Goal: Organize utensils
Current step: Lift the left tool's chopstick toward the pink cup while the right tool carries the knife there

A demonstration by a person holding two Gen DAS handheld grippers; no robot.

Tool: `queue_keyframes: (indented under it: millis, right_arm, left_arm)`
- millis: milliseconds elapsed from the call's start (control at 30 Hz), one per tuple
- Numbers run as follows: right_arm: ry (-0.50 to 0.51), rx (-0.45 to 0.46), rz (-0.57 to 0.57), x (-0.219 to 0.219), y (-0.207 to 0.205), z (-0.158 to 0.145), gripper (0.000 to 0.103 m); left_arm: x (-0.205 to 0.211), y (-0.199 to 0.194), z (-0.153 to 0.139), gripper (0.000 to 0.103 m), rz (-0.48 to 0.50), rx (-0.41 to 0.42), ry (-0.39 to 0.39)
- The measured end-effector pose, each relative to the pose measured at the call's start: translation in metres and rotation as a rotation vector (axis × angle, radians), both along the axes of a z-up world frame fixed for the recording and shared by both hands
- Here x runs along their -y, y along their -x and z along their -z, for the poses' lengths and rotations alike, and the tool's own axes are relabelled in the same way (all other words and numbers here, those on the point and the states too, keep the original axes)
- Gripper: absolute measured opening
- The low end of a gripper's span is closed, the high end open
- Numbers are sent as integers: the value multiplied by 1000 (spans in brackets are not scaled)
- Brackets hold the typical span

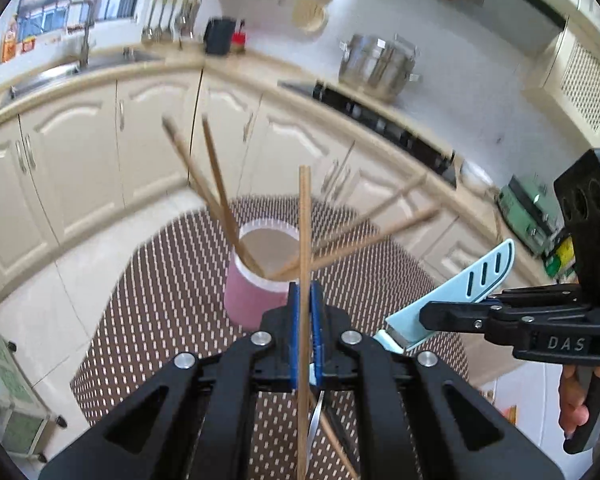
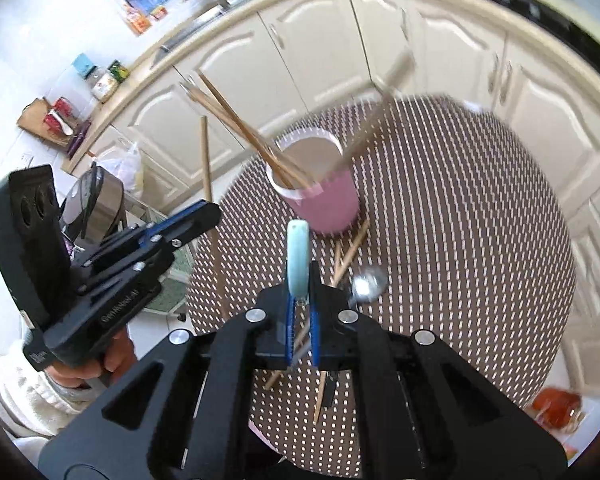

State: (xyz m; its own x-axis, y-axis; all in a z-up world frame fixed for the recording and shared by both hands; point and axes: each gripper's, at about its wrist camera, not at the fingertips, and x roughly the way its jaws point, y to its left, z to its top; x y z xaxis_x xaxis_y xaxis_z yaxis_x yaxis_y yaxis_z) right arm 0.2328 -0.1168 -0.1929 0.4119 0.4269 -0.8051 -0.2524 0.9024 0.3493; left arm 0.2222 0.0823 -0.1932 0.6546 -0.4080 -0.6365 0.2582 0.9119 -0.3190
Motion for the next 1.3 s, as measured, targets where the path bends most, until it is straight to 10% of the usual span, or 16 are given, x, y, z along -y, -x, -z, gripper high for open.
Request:
queue_keyframes:
  millis: [567, 1300]
  right_arm:
    - [104, 65, 18, -33, -91, -32, 6]
    - [148, -31, 24, -40, -118, 7, 7]
  left_arm:
    - [-12, -59, -70, 5, -190, 262, 91]
    - [-2, -98, -43, 5, -298, 298, 89]
